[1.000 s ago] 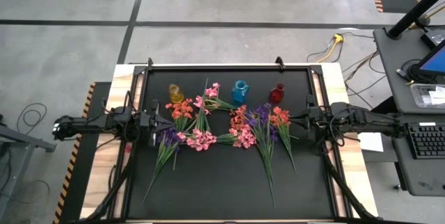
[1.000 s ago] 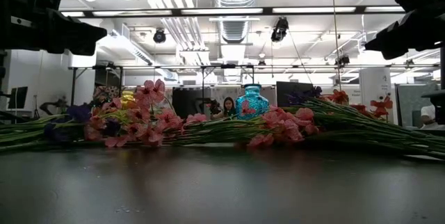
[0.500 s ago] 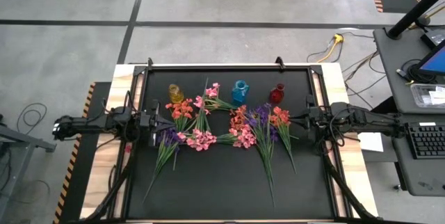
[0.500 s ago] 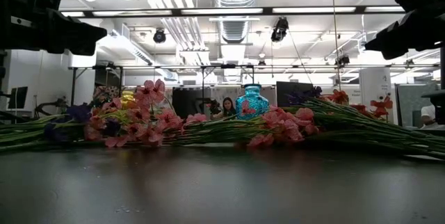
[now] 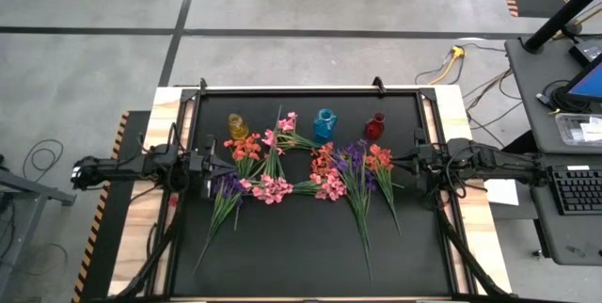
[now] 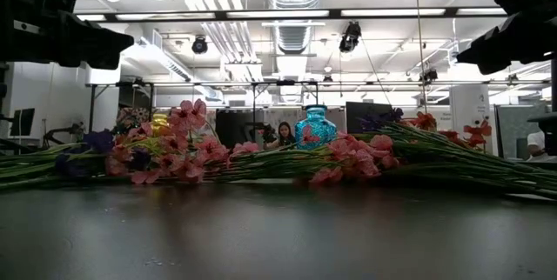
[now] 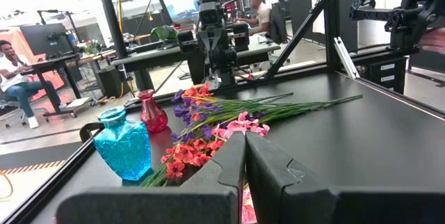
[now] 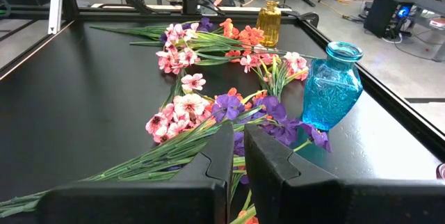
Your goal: Sort flowers into vase by color
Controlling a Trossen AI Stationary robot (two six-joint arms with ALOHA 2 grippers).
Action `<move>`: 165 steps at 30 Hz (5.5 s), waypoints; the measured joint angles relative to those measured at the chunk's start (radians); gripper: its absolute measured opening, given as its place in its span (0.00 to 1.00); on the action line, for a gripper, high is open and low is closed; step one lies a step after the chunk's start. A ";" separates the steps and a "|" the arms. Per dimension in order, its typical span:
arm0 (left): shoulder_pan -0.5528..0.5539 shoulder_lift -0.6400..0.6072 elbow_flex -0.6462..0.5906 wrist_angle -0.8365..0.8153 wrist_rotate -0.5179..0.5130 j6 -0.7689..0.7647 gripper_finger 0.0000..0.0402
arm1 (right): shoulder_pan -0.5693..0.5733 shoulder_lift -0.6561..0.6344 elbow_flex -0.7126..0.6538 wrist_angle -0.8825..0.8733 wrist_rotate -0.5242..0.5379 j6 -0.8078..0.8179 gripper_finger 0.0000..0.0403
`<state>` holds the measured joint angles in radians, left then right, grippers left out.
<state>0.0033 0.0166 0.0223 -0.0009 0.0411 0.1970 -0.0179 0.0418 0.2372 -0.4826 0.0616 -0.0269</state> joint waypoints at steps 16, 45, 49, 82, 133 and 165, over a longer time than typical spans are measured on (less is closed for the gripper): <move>0.000 0.002 0.000 0.231 0.003 -0.297 0.00 | 0.000 0.000 0.000 0.000 0.001 -0.053 0.07; -0.009 0.364 -0.006 0.770 -0.122 -0.554 0.00 | 0.000 0.002 -0.018 0.233 -0.131 -0.336 0.07; -0.009 0.489 0.034 0.798 -0.121 -0.554 0.00 | -0.001 0.006 -0.041 0.578 -0.125 -0.160 0.07; -0.551 1.264 0.878 -1.108 -0.097 -1.789 0.00 | -0.002 0.560 0.362 0.538 0.150 0.077 0.07; -0.587 1.422 0.798 -0.967 0.005 -1.858 0.01 | -0.002 0.603 0.381 0.426 0.145 0.132 0.07; -0.568 1.198 1.483 -1.295 -0.612 -1.226 0.00 | -0.002 0.603 0.380 0.341 0.141 0.185 0.07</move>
<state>-0.5648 1.2150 1.5055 -1.2959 -0.5708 -1.0286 -0.0196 0.6445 0.6170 -0.1417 0.2022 0.1585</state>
